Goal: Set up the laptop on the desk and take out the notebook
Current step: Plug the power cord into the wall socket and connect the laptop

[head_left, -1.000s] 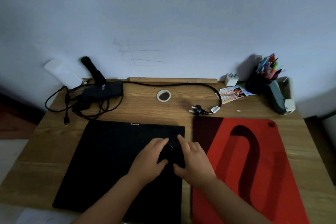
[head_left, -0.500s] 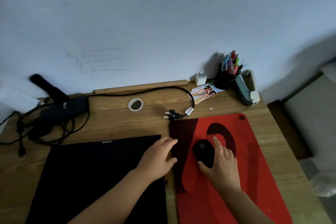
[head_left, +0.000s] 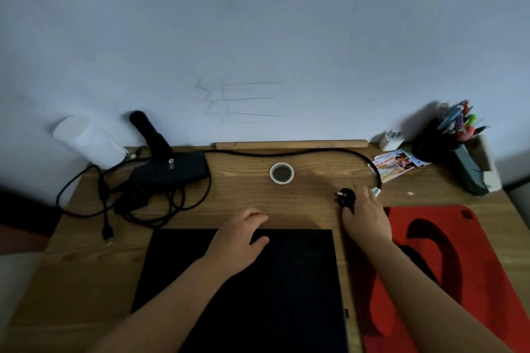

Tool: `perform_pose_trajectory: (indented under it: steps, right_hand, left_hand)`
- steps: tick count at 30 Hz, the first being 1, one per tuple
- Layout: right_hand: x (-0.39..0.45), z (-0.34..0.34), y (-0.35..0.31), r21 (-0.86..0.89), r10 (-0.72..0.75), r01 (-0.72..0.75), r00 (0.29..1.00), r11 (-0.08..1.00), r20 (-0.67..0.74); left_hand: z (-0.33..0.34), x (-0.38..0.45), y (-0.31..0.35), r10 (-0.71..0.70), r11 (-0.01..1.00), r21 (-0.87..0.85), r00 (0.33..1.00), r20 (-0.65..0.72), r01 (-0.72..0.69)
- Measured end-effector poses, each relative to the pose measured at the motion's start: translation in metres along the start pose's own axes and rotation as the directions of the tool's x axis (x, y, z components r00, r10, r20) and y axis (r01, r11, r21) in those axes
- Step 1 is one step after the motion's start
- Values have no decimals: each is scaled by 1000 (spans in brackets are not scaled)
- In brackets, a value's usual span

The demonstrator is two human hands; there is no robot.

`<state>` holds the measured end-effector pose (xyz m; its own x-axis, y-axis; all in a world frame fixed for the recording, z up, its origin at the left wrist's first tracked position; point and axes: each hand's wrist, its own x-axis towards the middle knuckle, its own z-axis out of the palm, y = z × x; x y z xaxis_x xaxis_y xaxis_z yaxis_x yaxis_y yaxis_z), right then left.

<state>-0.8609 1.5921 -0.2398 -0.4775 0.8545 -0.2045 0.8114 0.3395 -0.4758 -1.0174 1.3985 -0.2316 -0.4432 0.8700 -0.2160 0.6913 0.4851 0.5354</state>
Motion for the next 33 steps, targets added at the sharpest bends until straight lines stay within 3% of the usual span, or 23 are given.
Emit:
perform_pose_trajectory:
  steps: [5,11,14,19,23,27,33]
  right_hand:
    - [19,5,9,-35,123,-119,983,992,134]
    - [23,-12,4,-210,-2,22,995,977,97]
    - [15,-26,-7,-106,-93,98,994,989,53]
    - [-10,-69,-36,268,-283,297,955,917,-89]
    - [-19,-107,-65,342,-292,367,923,865,-251]
    - [-28,-141,-91,437,-271,389,912,811,-308]
    - [-35,-177,-130,449,-301,478,861,755,-409]
  left_hand:
    - [-8,-1,-20,-14,1000,0,998,57,14]
    - [-14,3,-14,-14,1000,-25,998,66,16]
    - [-22,8,-1,-2,999,-35,998,64,4]
    - [-47,26,44,103,991,-81,994,-24,-104]
    - [-78,40,95,253,963,-44,951,-176,-264]
    - [-111,42,129,366,927,13,894,-259,-375]
    - [-164,40,141,440,898,196,821,-364,-395]
